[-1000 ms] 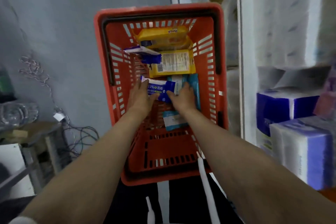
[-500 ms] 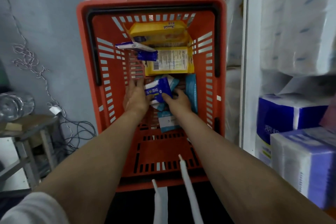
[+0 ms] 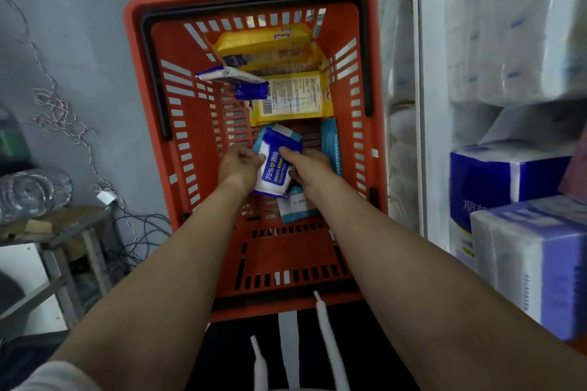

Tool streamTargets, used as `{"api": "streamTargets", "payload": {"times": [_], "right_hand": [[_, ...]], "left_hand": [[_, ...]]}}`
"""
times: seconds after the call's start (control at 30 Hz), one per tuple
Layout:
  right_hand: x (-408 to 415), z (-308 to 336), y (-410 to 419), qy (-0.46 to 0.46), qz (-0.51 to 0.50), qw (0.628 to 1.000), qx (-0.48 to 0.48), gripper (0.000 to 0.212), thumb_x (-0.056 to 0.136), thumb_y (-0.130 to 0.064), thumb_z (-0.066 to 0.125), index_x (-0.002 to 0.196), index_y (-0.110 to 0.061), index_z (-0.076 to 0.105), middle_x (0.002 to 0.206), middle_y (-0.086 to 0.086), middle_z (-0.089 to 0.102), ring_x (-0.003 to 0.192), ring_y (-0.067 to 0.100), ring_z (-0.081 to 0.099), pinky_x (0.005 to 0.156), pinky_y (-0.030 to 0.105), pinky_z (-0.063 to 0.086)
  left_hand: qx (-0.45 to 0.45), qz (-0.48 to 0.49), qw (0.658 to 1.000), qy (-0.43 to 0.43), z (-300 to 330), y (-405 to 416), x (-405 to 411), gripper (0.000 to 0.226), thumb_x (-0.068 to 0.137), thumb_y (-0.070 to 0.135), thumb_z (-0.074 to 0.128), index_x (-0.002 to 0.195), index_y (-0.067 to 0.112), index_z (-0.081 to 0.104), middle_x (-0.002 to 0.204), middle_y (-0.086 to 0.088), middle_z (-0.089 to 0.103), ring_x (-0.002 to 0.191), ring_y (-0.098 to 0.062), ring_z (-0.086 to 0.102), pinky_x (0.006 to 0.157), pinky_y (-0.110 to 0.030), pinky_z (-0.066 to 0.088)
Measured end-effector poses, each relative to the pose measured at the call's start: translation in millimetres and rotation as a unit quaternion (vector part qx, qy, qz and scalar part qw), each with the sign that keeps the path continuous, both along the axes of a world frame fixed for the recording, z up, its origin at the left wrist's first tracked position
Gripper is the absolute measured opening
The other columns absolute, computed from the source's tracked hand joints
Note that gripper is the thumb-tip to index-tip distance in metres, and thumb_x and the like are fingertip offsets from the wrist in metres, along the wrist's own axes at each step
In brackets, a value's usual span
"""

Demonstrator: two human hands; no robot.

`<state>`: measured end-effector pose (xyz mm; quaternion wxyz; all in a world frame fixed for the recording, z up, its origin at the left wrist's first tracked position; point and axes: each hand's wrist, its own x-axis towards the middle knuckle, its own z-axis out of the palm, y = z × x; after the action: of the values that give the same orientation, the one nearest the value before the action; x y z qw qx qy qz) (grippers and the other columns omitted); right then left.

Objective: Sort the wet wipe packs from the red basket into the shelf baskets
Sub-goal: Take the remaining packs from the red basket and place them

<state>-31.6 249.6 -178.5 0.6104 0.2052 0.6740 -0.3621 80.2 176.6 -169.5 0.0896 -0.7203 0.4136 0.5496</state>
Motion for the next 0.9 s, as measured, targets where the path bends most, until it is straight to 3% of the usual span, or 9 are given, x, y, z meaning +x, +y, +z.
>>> {"api": "streamTargets", "payload": {"times": [0.07, 0.13, 0.23, 0.33, 0.47, 0.57, 0.63, 0.77, 0.9], "right_hand": [[-1, 5, 1, 0.001, 0.044, 0.999, -0.001, 0.021, 0.085, -0.014, 0.076, 0.103, -0.008, 0.067, 0.102, 0.011, 0.073, 0.075, 0.015, 0.068, 0.063, 0.026, 0.054], [2, 6, 2, 0.074, 0.098, 0.992, 0.012, 0.025, 0.085, -0.015, 0.076, 0.107, -0.009, 0.067, 0.098, 0.007, 0.073, 0.077, 0.017, 0.069, 0.063, 0.026, 0.055], [3, 7, 6, 0.219, 0.116, 0.969, 0.025, 0.021, 0.089, -0.021, 0.072, 0.106, -0.011, 0.065, 0.100, 0.005, 0.073, 0.084, 0.018, 0.071, 0.058, 0.021, 0.051], [6, 9, 13, 0.272, 0.129, 0.953, 0.016, 0.020, 0.094, -0.023, 0.066, 0.108, -0.009, 0.064, 0.105, 0.006, 0.072, 0.089, 0.019, 0.071, 0.055, 0.016, 0.048], [14, 11, 17, 0.313, 0.148, 0.937, 0.045, 0.015, 0.097, -0.024, 0.061, 0.106, -0.012, 0.057, 0.113, 0.010, 0.069, 0.099, 0.025, 0.069, 0.072, 0.033, 0.057], [11, 11, 20, 0.311, 0.151, 0.937, 0.045, 0.021, 0.099, -0.022, 0.058, 0.112, -0.007, 0.054, 0.117, 0.011, 0.066, 0.103, 0.025, 0.066, 0.056, 0.011, 0.044], [9, 11, 23, 0.317, 0.168, 0.932, 0.049, 0.021, 0.099, -0.021, 0.058, 0.114, -0.007, 0.053, 0.118, 0.011, 0.066, 0.104, 0.025, 0.066, 0.048, 0.004, 0.034], [11, 13, 26, 0.317, 0.194, 0.927, 0.049, 0.021, 0.099, -0.020, 0.058, 0.116, -0.009, 0.054, 0.121, 0.011, 0.065, 0.109, 0.025, 0.064, 0.053, 0.006, 0.038], [11, 19, 26, 0.321, 0.196, 0.926, 0.034, 0.024, 0.098, -0.020, 0.059, 0.118, -0.008, 0.056, 0.121, 0.012, 0.066, 0.109, 0.027, 0.065, 0.072, 0.028, 0.050]], "left_hand": [[0.001, 0.093, 0.995, 0.047, 2, 4, 0, 0.013, 0.089, 0.020, 0.068, 0.094, 0.016, 0.057, 0.104, -0.010, 0.069, 0.091, -0.027, 0.069, 0.076, -0.041, 0.059], [-0.027, 0.109, 0.992, 0.053, 0, 5, 0, 0.013, 0.088, 0.022, 0.070, 0.093, 0.021, 0.058, 0.102, -0.005, 0.069, 0.096, -0.027, 0.068, 0.081, -0.043, 0.058], [-0.077, 0.023, 0.997, 0.001, -7, 2, -3, 0.031, 0.086, 0.032, 0.071, 0.112, 0.021, 0.059, 0.112, 0.003, 0.064, 0.100, -0.016, 0.062, 0.081, -0.034, 0.054], [-0.094, -0.078, 0.990, -0.065, -21, 1, -6, 0.043, 0.081, 0.039, 0.074, 0.117, 0.022, 0.056, 0.125, -0.001, 0.052, 0.114, -0.022, 0.055, 0.092, -0.041, 0.051], [-0.121, -0.171, 0.971, -0.115, -27, 4, -12, 0.055, 0.076, 0.037, 0.079, 0.120, 0.019, 0.051, 0.127, -0.005, 0.049, 0.118, -0.025, 0.048, 0.100, -0.046, 0.045], [-0.107, -0.178, 0.970, -0.129, -33, 0, -12, 0.050, 0.072, 0.034, 0.083, 0.110, 0.019, 0.054, 0.117, -0.004, 0.058, 0.108, -0.025, 0.057, 0.091, -0.045, 0.051], [-0.091, -0.190, 0.970, -0.120, -34, -2, -12, 0.039, 0.071, 0.032, 0.084, 0.097, 0.022, 0.057, 0.107, -0.003, 0.064, 0.097, -0.024, 0.062, 0.084, -0.043, 0.055], [-0.059, -0.216, 0.969, -0.102, -33, 1, -6, 0.025, 0.074, 0.027, 0.082, 0.075, 0.024, 0.057, 0.099, -0.001, 0.065, 0.093, -0.023, 0.061, 0.083, -0.041, 0.056], [-0.026, -0.131, 0.988, -0.073, -29, 6, -3, 0.023, 0.081, 0.021, 0.075, 0.072, 0.022, 0.054, 0.094, 0.002, 0.063, 0.096, -0.025, 0.060, 0.089, -0.042, 0.054]]}}
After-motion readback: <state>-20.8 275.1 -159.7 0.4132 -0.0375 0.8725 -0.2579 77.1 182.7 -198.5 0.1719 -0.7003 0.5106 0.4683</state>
